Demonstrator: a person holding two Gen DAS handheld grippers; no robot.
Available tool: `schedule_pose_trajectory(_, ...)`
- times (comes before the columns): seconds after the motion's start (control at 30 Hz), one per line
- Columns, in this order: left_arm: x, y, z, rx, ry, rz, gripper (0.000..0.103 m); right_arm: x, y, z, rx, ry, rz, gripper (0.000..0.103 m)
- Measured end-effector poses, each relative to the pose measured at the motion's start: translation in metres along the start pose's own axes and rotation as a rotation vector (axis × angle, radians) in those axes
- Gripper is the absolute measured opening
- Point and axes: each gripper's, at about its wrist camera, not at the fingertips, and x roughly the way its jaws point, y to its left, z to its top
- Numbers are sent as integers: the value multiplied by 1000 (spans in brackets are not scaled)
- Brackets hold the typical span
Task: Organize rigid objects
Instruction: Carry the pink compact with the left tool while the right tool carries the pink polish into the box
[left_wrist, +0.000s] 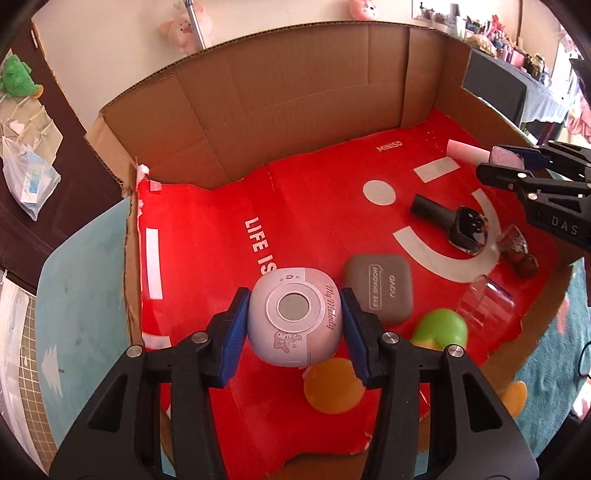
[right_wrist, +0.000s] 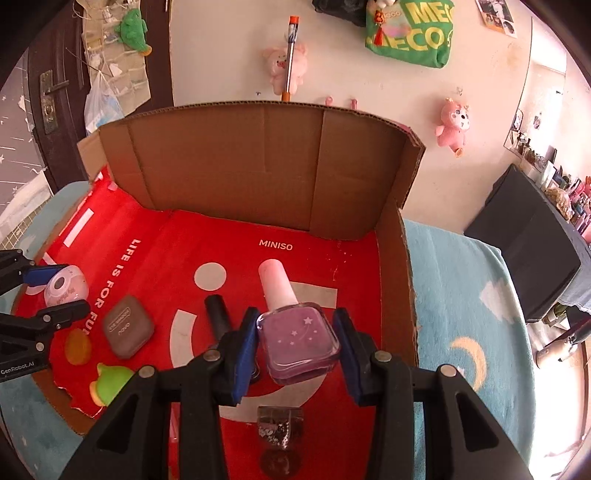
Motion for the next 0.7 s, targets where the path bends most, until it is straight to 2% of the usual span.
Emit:
schedule_pose_trajectory(0.23,20,4,6,-8,56,5,46,16,6,4,-51,65,-48,43)
schedule_pose_trajectory(0.7,45,0,14,6,105,23,46,37,21,7,-152,175,-121,43)
